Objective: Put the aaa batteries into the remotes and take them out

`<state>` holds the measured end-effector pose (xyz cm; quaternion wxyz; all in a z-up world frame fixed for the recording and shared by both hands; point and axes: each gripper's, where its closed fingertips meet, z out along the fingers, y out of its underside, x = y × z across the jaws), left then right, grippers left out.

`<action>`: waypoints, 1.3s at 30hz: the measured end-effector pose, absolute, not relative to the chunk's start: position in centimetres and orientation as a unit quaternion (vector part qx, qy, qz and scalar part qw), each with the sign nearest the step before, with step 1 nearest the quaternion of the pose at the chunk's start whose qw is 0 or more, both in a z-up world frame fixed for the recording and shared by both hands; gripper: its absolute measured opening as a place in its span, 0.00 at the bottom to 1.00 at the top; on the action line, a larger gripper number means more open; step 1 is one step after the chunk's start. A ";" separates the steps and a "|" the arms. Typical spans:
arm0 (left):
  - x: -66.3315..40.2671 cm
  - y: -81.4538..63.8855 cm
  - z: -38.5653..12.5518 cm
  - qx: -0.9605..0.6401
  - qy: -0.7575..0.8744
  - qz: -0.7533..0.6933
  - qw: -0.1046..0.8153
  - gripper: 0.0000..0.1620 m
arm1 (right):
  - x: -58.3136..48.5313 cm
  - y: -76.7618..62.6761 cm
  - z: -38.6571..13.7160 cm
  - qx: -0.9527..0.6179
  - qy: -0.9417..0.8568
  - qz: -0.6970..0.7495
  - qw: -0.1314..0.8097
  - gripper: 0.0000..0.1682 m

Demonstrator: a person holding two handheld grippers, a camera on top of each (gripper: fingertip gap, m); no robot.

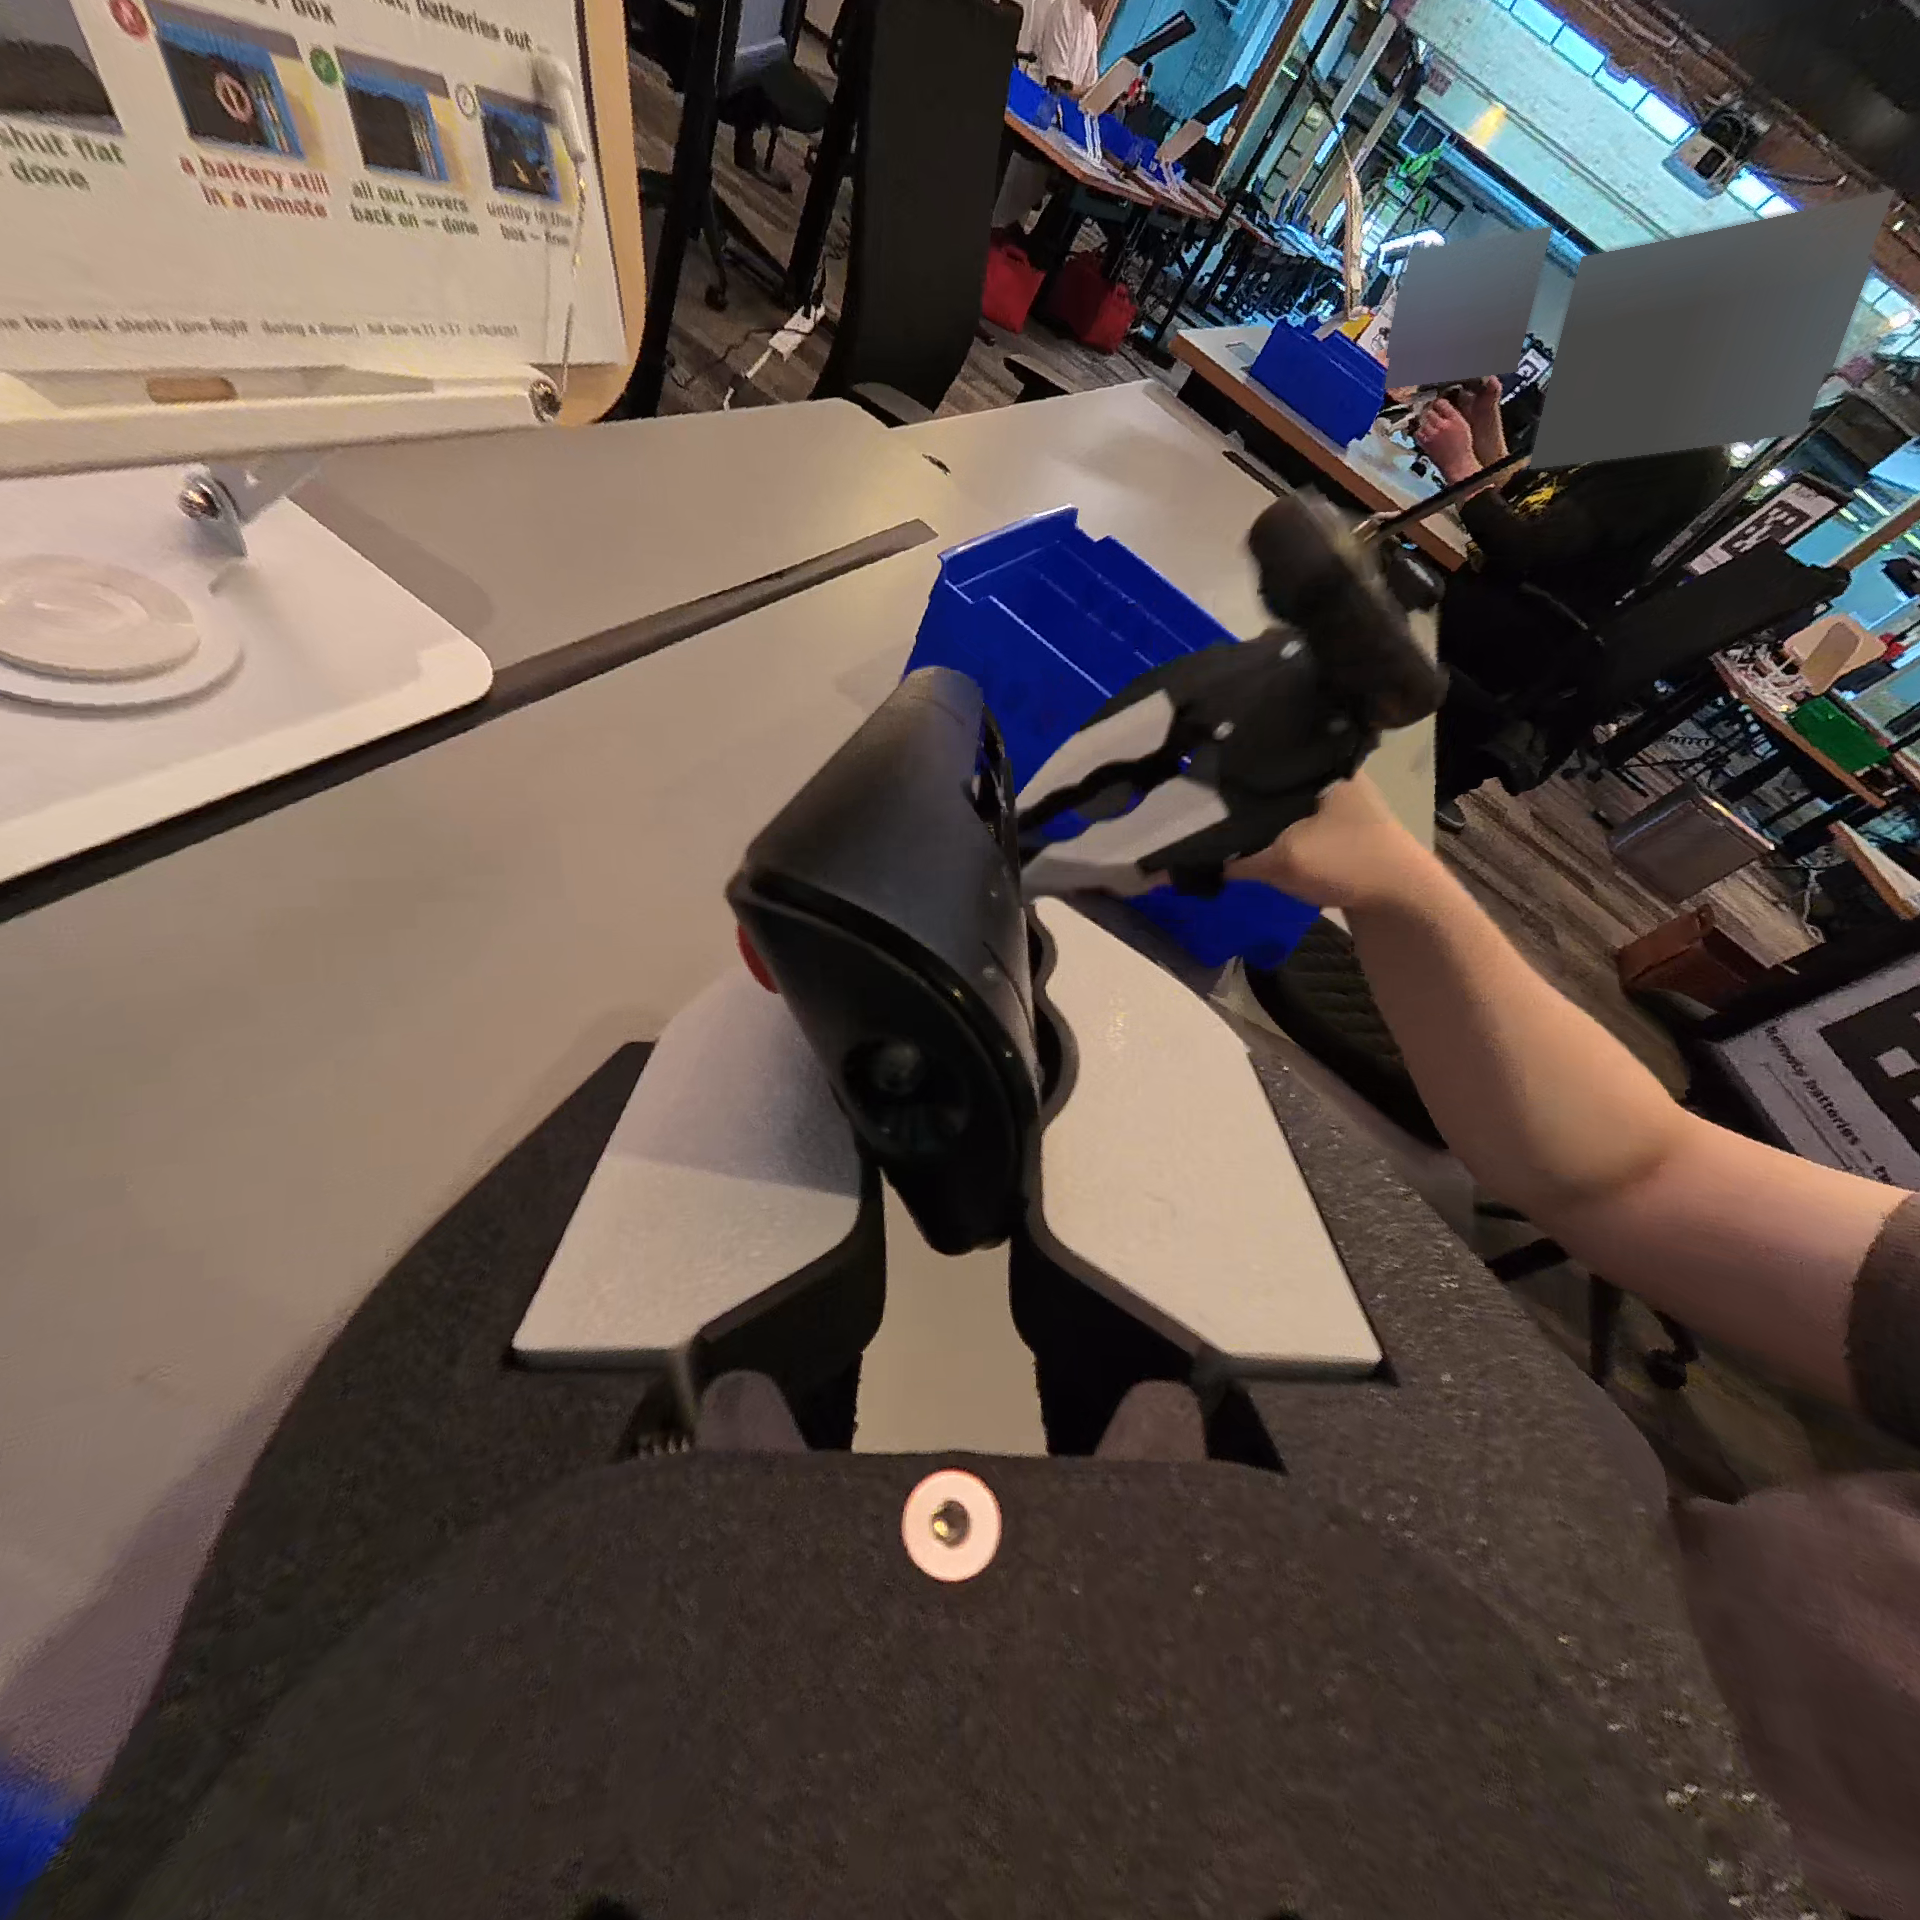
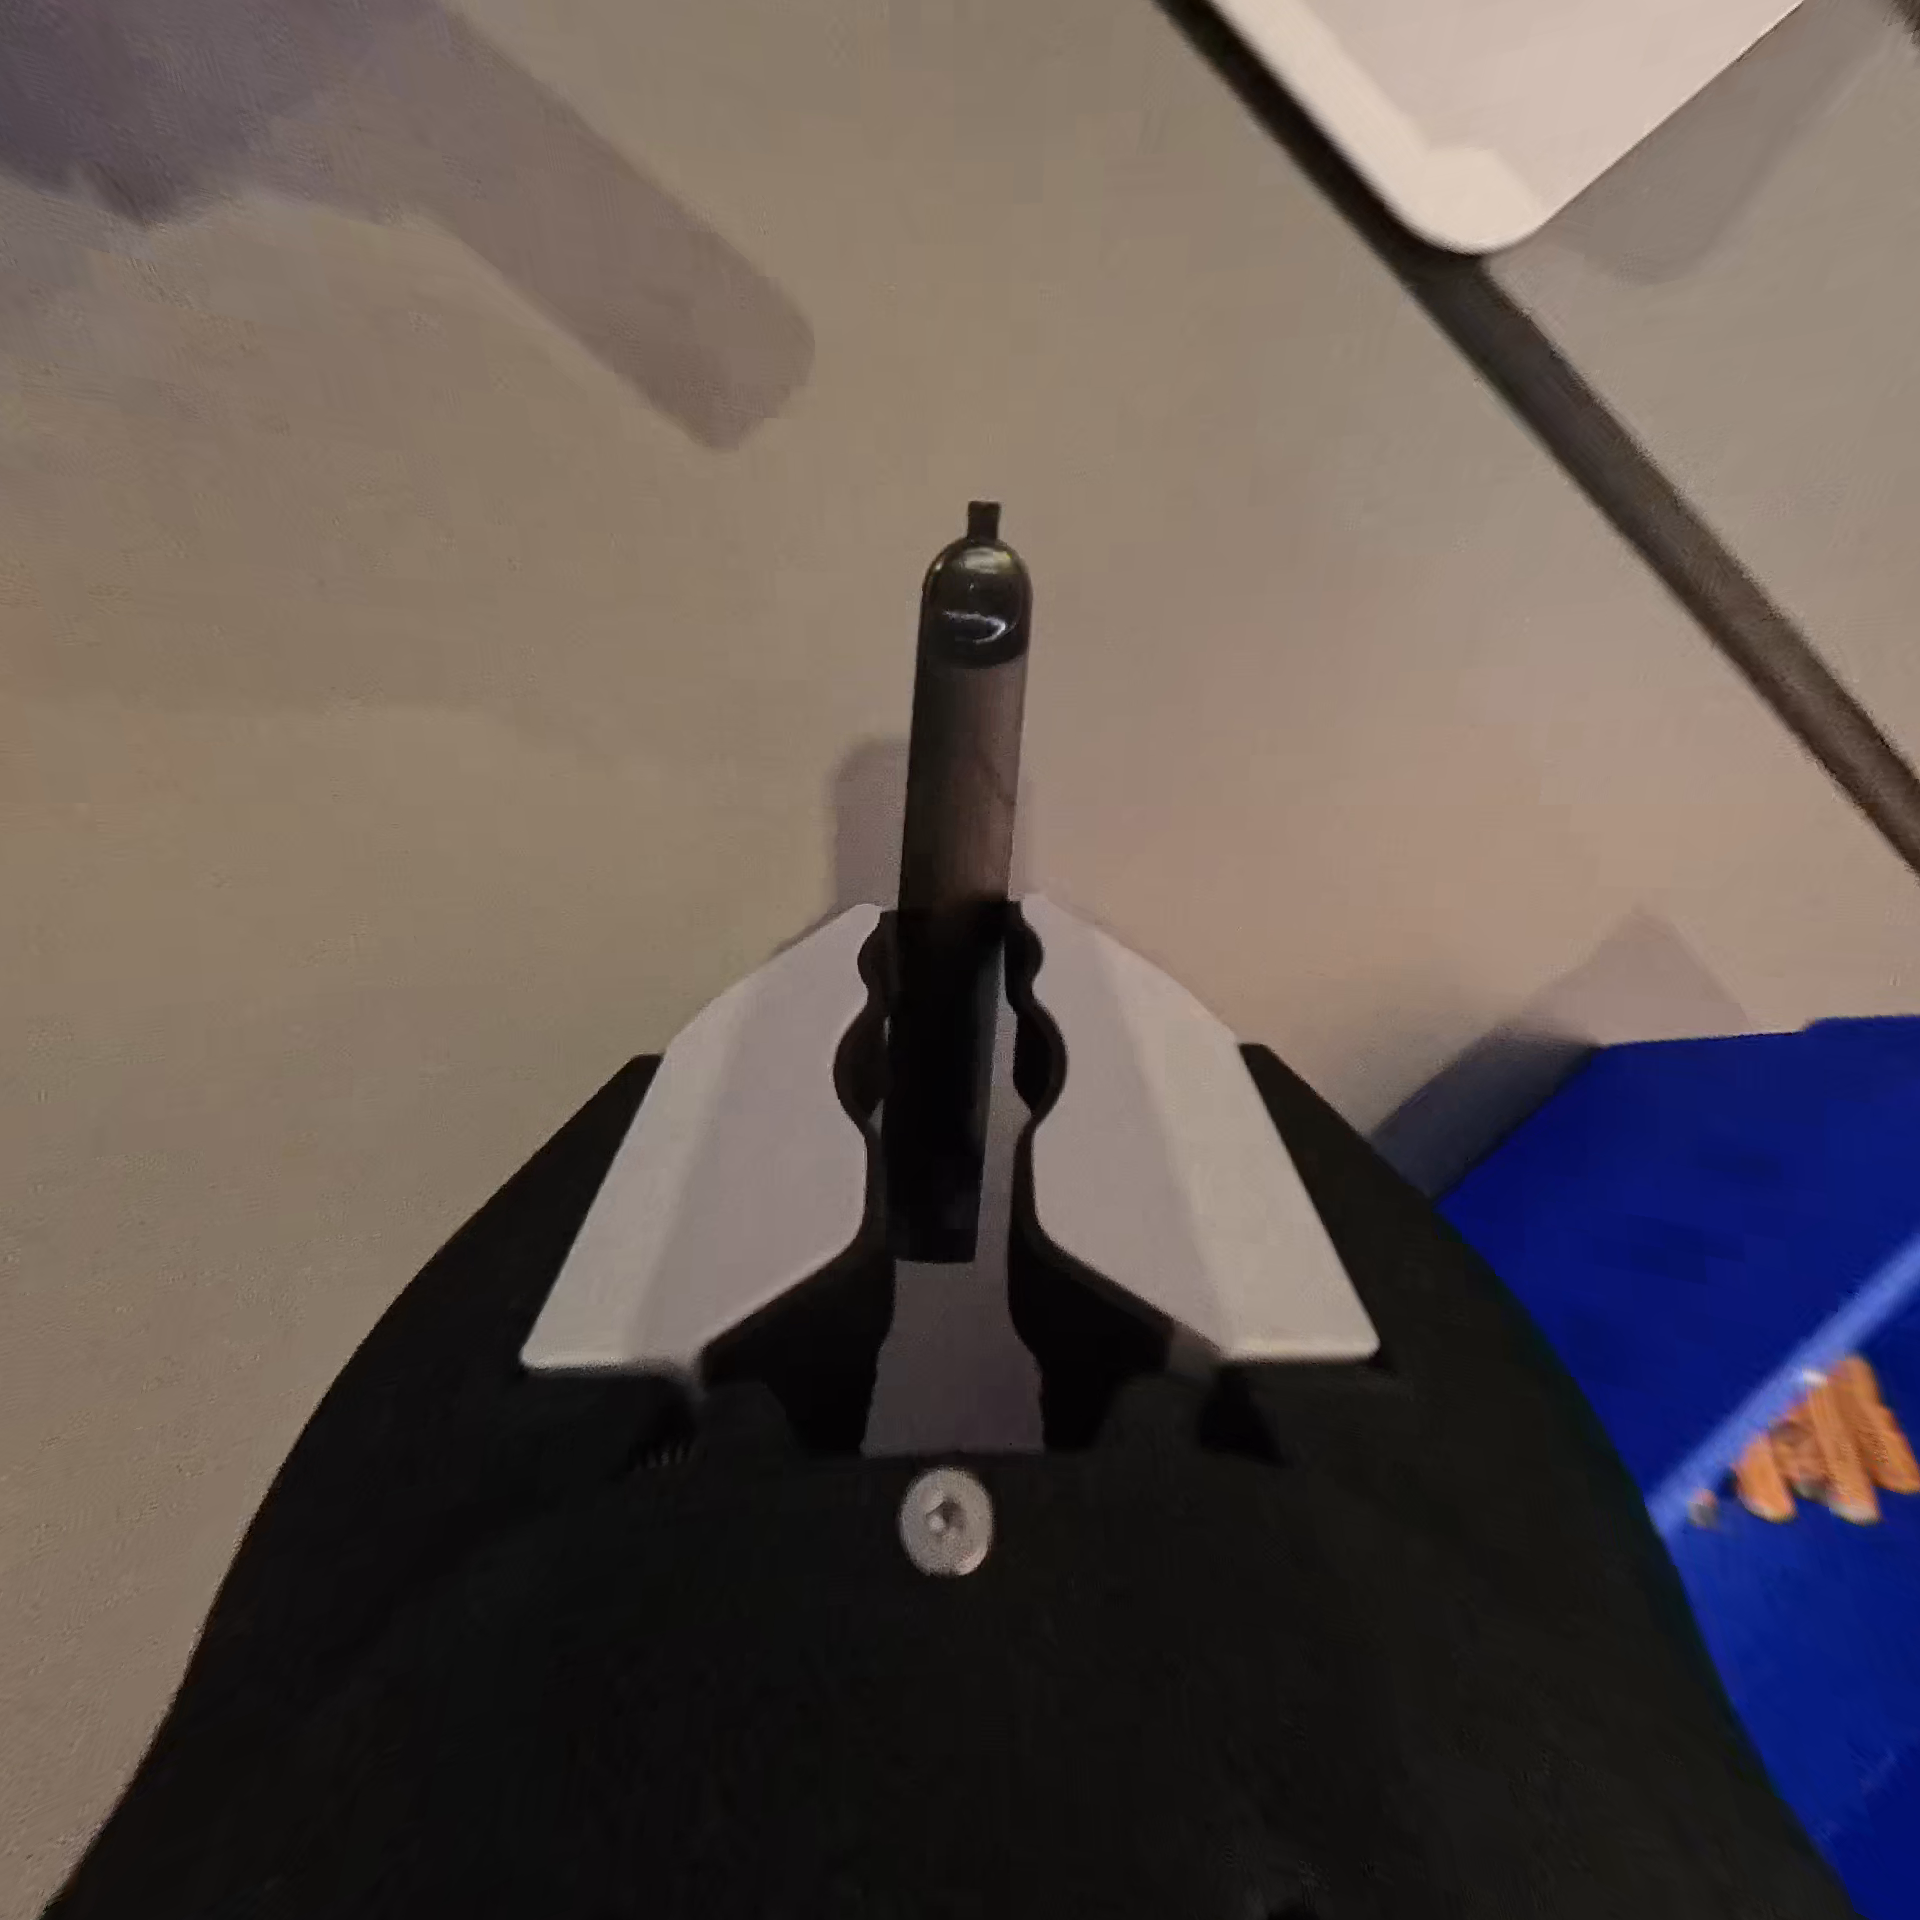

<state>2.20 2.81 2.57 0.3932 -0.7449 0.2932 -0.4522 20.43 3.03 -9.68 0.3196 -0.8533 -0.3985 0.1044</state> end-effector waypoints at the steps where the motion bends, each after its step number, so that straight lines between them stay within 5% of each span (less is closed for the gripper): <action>1: 2.6 2.8 2.3 -0.745 0.292 -0.459 0.387 0.15 | 20.5 2.9 -7.9 -0.841 -0.405 0.114 0.341 0.13; 10: 6.7 1.4 -0.1 -0.730 0.289 -0.538 0.306 0.15 | 17.6 -0.6 1.6 -0.702 -0.560 0.155 0.411 0.13; 39: 10.2 1.0 -4.3 -0.725 0.250 -0.602 0.223 0.14 | 16.8 1.2 -4.4 -0.685 -0.656 0.124 0.292 0.13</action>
